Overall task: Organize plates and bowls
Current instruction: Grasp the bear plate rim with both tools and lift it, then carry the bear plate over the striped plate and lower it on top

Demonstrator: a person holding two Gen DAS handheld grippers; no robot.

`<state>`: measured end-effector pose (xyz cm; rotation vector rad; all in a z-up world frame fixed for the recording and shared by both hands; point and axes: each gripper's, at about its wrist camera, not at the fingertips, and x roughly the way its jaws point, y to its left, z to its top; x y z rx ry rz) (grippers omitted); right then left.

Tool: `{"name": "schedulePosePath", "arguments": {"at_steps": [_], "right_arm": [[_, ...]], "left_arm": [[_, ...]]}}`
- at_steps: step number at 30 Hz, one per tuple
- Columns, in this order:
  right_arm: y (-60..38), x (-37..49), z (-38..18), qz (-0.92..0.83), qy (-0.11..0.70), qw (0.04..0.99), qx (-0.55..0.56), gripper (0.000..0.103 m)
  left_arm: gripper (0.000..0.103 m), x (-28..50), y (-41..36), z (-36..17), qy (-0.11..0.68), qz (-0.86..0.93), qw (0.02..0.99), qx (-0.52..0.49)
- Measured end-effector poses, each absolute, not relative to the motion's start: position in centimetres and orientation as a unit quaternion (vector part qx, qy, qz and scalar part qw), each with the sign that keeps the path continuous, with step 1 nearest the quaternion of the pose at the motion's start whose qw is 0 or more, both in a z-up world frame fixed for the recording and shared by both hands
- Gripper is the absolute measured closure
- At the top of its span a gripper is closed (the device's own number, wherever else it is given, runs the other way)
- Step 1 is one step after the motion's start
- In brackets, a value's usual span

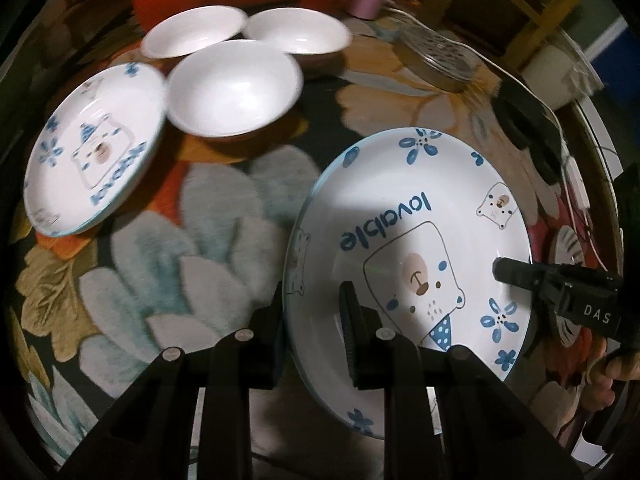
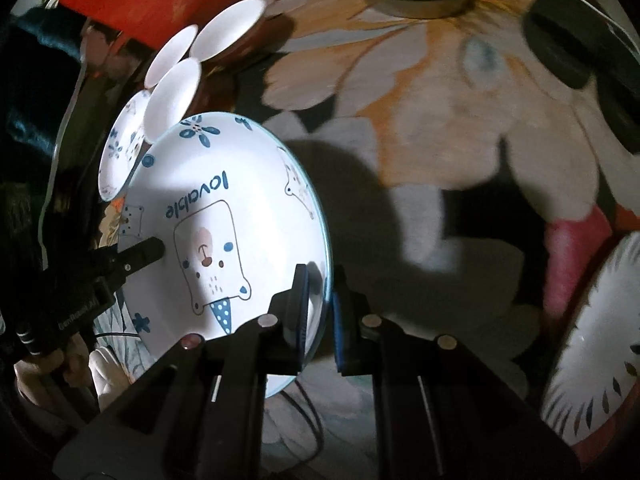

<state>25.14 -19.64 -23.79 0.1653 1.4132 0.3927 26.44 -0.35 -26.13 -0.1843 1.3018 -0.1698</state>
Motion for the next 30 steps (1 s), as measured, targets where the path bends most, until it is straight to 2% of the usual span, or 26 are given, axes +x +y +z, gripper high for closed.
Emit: {"name": "schedulePosePath", "arguments": {"at_steps": [30], "right_arm": [[-34.6,21.2,-22.1,0.08,0.634,0.753,0.158,0.092]], "left_arm": [[0.08,26.3,-16.3,-24.8,0.613,-0.197,0.765,-0.012]]}}
